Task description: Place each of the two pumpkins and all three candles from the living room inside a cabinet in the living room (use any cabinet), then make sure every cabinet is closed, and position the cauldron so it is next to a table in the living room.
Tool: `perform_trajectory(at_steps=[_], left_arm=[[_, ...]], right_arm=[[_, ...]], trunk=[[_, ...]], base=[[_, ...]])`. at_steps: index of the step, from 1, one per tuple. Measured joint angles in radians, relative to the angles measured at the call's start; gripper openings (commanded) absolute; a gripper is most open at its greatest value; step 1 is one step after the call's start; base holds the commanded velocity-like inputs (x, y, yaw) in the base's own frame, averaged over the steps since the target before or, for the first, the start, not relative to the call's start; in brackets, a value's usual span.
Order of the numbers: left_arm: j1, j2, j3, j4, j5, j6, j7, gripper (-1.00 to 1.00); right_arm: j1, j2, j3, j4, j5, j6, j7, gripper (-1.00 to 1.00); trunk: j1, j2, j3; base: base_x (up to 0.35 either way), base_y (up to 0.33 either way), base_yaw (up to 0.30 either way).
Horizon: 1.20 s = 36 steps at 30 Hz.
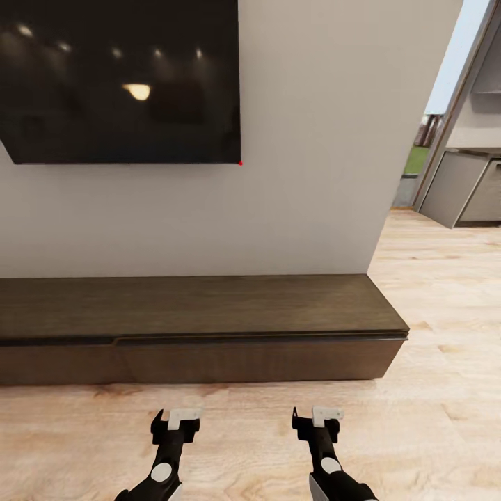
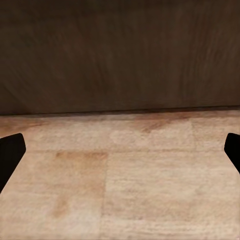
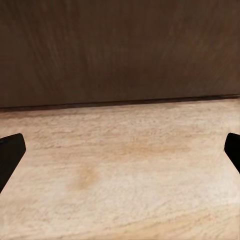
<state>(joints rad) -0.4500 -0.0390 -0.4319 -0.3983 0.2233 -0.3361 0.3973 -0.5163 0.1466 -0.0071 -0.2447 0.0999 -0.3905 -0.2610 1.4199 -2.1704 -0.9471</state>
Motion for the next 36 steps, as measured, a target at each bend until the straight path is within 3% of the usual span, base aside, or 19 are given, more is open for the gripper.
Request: perform_trajectory(at_steps=[5,10,13,17,22,29,36], left_arm=[[0.000,-0.001,0.000,0.000,0.002,0.004,-0.004,1.00],[0.000,0.000,0.001,0.000,0.004,0.008,-0.007,1.00],[0.000,0.000,0.001,0.000,0.005,0.017,-0.008,1.00],[-0.001,-0.002,0.002,-0.001,0.008,0.056,-0.008,1.00],[-0.001,-0.005,0.004,-0.032,0.008,0.150,-0.008,1.00],[0.000,-0.004,0.005,-0.089,0.010,0.254,-0.007,1.00],[0.001,-0.004,0.005,-0.184,0.018,0.409,-0.009,1.00]], right_arm=[[0.000,0.003,0.001,-0.008,0.000,0.063,0.009,1.00],[-0.006,0.005,0.002,-0.038,0.000,0.153,0.028,1.00],[-0.010,0.005,0.001,-0.071,-0.001,0.280,0.033,1.00],[-0.010,0.001,-0.021,-0.096,-0.020,0.377,0.032,1.00],[-0.008,-0.002,-0.055,-0.127,-0.049,0.410,0.029,1.00],[-0.002,-0.004,-0.052,-0.135,-0.048,0.417,0.029,1.00],[0.001,-0.003,-0.052,-0.135,-0.051,0.418,0.030,1.00]], trunk=[[0.000,0.000,0.000],[-0.019,0.035,0.016],[-0.031,0.056,0.025],[-0.046,0.084,0.038],[-0.065,0.119,0.053],[-0.092,0.168,0.075],[-0.119,0.217,0.097]], base=[[0.000,0.000,0.000],[0.000,0.000,0.000],[0.000,0.000,0.000],[0.000,0.000,0.000],[0.000,0.000,0.000],[0.000,0.000,0.000],[0.000,0.000,0.000]])
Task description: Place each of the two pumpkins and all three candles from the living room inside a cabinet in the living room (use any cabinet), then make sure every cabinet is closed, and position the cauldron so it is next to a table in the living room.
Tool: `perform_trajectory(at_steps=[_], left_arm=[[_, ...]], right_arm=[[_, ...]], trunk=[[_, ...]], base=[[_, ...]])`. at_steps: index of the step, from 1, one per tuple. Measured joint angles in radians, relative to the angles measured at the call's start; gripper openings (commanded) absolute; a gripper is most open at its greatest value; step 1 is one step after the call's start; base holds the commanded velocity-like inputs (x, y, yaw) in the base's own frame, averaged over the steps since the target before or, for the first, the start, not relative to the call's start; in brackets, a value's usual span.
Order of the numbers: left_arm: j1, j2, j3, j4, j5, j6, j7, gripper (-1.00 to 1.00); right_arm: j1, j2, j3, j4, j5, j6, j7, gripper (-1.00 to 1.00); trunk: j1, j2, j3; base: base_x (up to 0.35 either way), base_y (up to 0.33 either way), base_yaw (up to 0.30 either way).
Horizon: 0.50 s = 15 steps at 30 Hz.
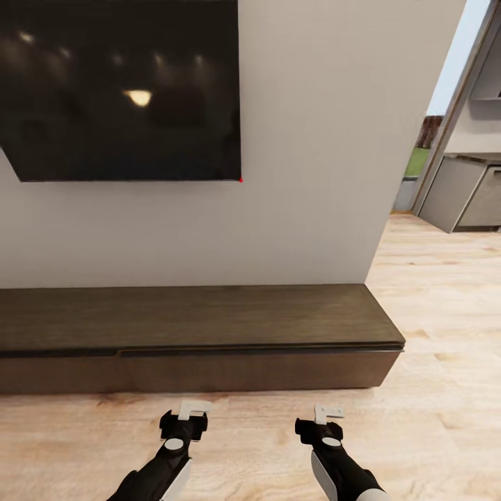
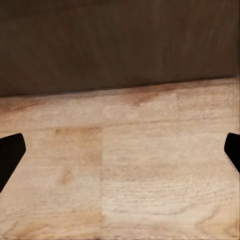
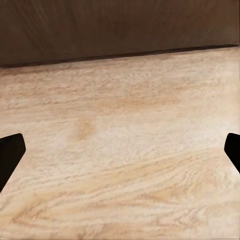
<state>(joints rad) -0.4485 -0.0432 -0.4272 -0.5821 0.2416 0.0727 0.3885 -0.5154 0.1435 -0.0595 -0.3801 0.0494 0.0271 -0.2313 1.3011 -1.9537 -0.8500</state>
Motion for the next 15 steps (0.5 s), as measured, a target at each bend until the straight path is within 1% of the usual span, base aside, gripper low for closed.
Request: perform_trajectory(at_steps=[6,11,15], left_arm=[[0.000,0.000,0.000,-0.014,0.026,0.031,0.001,1.00],[0.000,0.000,0.000,-0.025,0.035,0.058,0.002,1.00],[0.000,-0.001,0.000,-0.029,0.040,0.097,0.002,1.00]], right_arm=[[0.000,0.000,-0.001,0.001,-0.003,0.000,0.001,1.00],[0.000,0.000,0.000,0.001,-0.003,-0.001,0.002,1.00],[0.000,0.002,0.001,0.005,-0.004,0.001,0.003,1.00]], trunk=[[-0.023,0.042,0.019],[-0.042,0.077,0.034],[-0.058,0.105,0.047]], base=[[0.000,0.000,0.000],[0.000,0.000,0.000],[0.000,0.000,0.000]])
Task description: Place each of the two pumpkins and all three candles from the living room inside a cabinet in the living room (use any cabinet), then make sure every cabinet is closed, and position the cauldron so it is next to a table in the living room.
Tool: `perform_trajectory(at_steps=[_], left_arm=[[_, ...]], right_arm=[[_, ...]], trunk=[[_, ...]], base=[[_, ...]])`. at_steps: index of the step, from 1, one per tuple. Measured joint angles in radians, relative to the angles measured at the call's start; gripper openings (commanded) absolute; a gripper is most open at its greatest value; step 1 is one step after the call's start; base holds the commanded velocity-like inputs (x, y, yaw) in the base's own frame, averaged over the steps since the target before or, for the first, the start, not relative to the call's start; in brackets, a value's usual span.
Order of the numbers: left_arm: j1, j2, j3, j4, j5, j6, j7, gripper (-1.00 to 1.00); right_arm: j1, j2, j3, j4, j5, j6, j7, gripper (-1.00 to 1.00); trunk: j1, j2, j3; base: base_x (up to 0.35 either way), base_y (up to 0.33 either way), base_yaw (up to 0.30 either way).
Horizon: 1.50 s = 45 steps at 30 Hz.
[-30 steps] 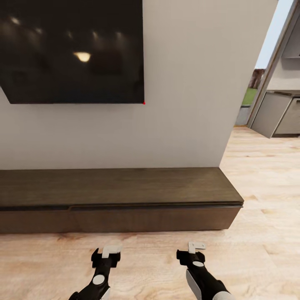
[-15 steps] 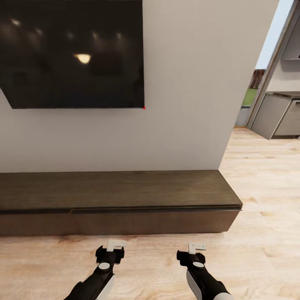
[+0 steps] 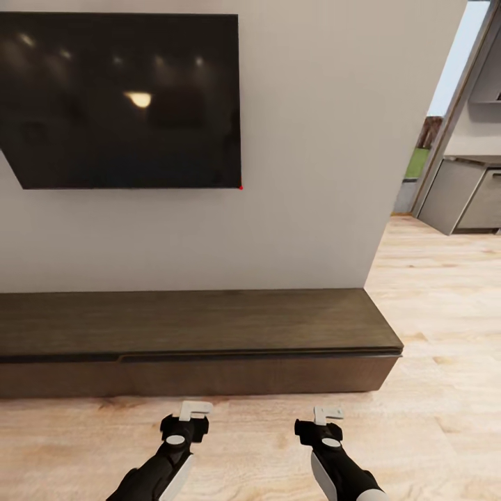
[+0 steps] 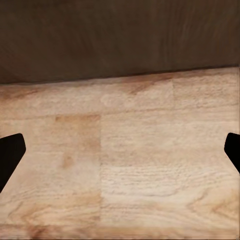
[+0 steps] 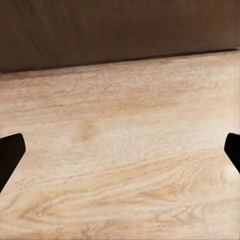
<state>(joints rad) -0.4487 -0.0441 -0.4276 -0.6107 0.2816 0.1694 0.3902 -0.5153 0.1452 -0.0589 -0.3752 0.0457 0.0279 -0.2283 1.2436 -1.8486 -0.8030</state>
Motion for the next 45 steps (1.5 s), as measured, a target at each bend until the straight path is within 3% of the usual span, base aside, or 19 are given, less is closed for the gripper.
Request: perform_trajectory(at_steps=[6,11,21,26,36,45], left_arm=[[-0.002,0.003,0.000,0.000,0.056,0.049,0.000,1.00],[-0.003,0.005,0.001,0.001,0.083,0.075,-0.001,1.00],[-0.003,0.006,0.003,0.002,0.091,0.091,-0.002,1.00],[-0.001,0.007,0.000,0.001,0.102,0.101,-0.006,1.00],[0.001,0.008,-0.003,0.001,0.107,0.107,-0.016,1.00],[0.000,0.008,-0.002,0.007,0.106,0.107,-0.017,1.00]], right_arm=[[0.000,-0.001,0.001,0.002,0.003,0.002,0.014,1.00],[0.000,-0.006,-0.012,0.000,-0.001,0.051,0.136,1.00],[0.003,-0.012,-0.016,0.009,-0.001,0.095,0.186,1.00],[0.009,-0.036,-0.016,0.012,-0.003,0.095,0.193,1.00],[0.063,-0.052,-0.016,0.012,0.002,0.082,0.197,1.00],[0.087,-0.076,-0.017,0.013,0.001,0.016,0.196,1.00]], trunk=[[-0.023,0.042,0.019],[-0.042,0.077,0.034],[-0.073,0.133,0.060],[-0.092,0.168,0.075],[-0.130,0.238,0.107],[-0.164,0.301,0.135]], base=[[0.000,0.000,0.000],[0.000,0.000,0.000],[0.000,0.000,0.000],[0.000,0.000,0.000],[0.000,0.000,0.000],[-0.139,0.000,0.000]])
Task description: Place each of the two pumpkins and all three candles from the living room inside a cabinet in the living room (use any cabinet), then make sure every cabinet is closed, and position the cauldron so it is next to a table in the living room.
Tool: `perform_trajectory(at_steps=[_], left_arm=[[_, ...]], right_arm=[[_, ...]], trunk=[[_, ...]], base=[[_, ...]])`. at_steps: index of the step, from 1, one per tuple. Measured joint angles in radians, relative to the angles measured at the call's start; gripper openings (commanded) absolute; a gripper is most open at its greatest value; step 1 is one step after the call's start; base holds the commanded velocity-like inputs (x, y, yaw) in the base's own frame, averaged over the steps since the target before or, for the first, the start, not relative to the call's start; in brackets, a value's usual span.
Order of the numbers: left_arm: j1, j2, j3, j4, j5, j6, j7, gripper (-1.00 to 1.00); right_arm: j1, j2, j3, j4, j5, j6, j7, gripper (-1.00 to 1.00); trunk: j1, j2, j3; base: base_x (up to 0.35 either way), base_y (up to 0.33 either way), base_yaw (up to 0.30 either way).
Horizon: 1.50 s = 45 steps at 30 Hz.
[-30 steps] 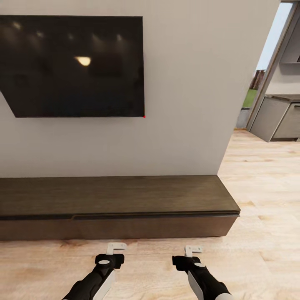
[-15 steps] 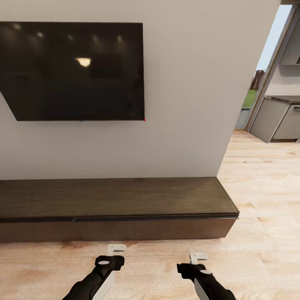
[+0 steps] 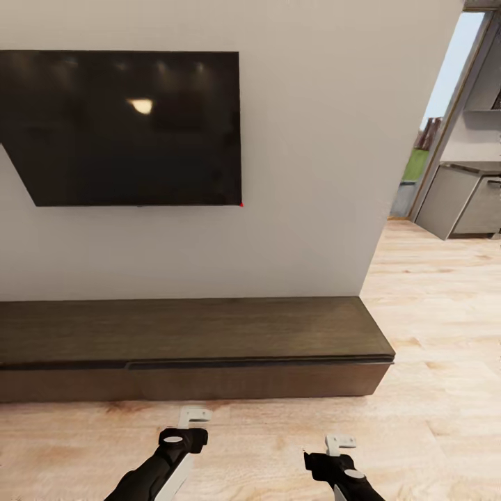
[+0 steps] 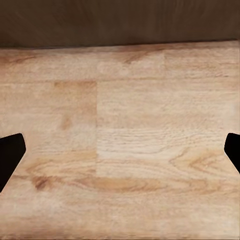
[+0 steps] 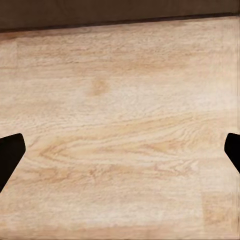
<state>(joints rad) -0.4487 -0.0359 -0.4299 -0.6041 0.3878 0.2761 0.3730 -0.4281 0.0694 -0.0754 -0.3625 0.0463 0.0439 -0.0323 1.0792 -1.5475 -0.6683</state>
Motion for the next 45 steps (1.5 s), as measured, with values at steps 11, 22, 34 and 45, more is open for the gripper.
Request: perform_trajectory(at_steps=[11,22,34,45], left_arm=[[0.000,0.000,0.001,0.006,-0.003,0.000,0.000,1.00],[0.000,-0.001,0.001,0.016,-0.006,0.000,0.000,1.00],[-0.001,0.000,0.004,0.194,0.001,-0.032,-0.107,1.00],[-0.001,0.002,0.003,0.365,0.002,-0.226,-0.155,1.00]], right_arm=[[0.002,-0.018,0.001,0.001,-0.002,-0.008,0.000,1.00],[0.011,-0.025,0.000,0.003,-0.001,-0.009,0.000,1.00],[0.014,-0.071,-0.002,0.062,-0.002,-0.066,-0.018,1.00],[0.015,-0.110,-0.002,0.251,-0.010,-0.197,-0.020,1.00]], trunk=[[-0.043,0.077,0.034],[-0.085,0.154,0.069],[-0.131,0.238,0.106],[-0.173,0.315,0.141]], base=[[-0.054,0.000,0.000],[0.000,0.000,0.000],[0.000,0.000,0.000],[0.000,0.000,0.000]])
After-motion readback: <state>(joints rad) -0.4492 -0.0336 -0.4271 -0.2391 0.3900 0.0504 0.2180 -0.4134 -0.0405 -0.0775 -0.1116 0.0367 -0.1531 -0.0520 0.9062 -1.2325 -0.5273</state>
